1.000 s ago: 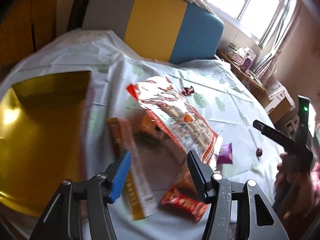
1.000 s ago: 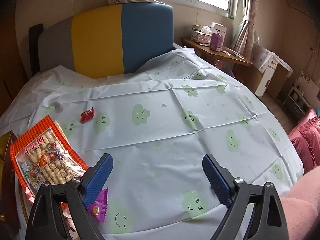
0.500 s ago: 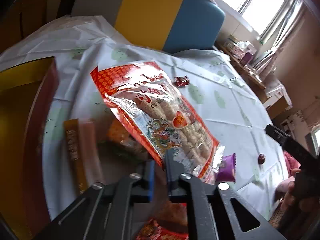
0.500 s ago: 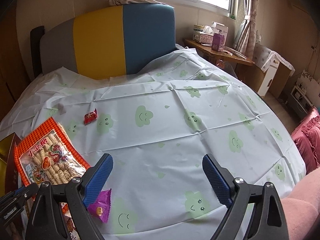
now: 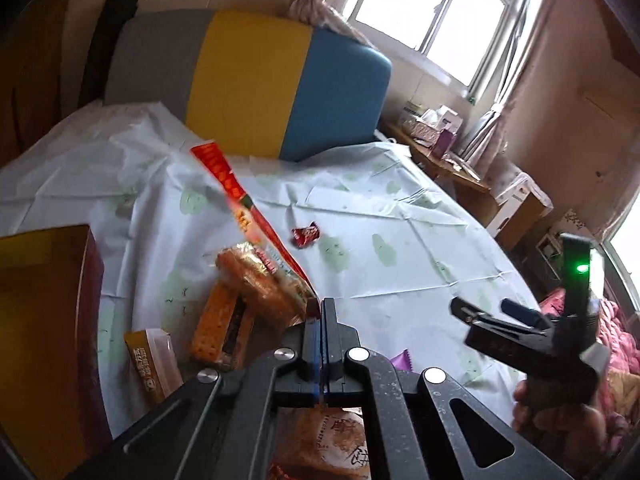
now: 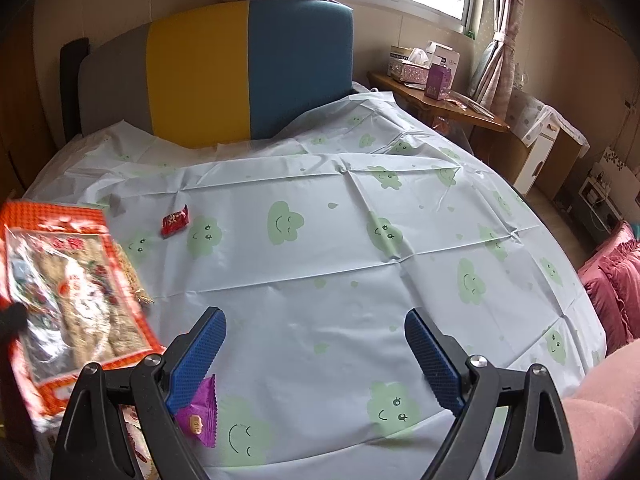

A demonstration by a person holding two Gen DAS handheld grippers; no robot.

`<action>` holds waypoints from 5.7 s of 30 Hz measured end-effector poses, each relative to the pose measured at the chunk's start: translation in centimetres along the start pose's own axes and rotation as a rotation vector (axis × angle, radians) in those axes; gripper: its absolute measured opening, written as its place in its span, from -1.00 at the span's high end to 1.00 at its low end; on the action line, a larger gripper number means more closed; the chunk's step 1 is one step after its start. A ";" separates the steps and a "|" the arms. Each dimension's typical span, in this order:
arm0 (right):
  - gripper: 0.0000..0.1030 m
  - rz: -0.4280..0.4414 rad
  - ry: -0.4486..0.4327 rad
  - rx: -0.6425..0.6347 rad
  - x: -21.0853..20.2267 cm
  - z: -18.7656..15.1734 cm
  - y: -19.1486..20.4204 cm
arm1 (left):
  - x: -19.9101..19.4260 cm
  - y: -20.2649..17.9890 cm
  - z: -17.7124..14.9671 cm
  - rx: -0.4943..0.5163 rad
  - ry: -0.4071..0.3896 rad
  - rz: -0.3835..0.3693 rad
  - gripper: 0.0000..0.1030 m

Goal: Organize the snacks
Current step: 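Grasp the orange snack bag with the left tool while the right tool reaches toward the red candy, then grasp the red wrapped candy with the right tool while the left tool lifts the orange bag, then lower the orange bag into the gold tray and open the left tool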

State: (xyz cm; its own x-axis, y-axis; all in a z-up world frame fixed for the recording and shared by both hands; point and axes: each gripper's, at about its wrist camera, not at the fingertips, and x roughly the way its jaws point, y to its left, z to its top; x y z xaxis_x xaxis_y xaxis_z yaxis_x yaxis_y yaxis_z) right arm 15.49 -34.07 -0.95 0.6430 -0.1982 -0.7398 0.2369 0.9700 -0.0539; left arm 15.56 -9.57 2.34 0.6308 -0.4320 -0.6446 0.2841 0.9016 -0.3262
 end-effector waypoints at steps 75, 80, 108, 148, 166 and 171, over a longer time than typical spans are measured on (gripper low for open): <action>0.70 0.229 0.235 -0.056 5.3 0.1 3.0 | -11.5 5.3 1.6 -0.044 -0.175 -0.002 1.00; 0.70 0.235 0.212 -0.041 4.8 0.3 2.7 | -14.5 8.2 2.3 -0.061 -0.237 0.067 1.00; 0.70 0.247 0.177 -0.033 3.9 0.7 2.7 | -8.4 13.8 -7.6 -0.140 0.074 0.097 1.00; 0.70 0.251 0.144 -0.031 3.4 1.0 2.5 | -13.5 14.8 -7.7 -0.181 -0.032 0.380 0.52; 0.70 0.303 0.168 -0.097 3.3 0.3 4.6 | -10.7 11.2 -10.1 -0.143 0.050 0.423 0.00; 0.70 0.310 0.178 -0.132 3.2 -0.3 5.7 | -11.0 11.4 -10.5 -0.135 0.040 0.447 -0.01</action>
State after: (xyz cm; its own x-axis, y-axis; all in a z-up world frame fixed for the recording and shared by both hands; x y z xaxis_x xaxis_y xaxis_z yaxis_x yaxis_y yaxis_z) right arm 18.70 -29.09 -3.82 0.5303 0.1235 -0.8388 -0.0523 0.9922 0.1131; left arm 4.24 5.20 -1.54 0.6406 -0.0049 -0.7678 -0.1075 0.9896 -0.0959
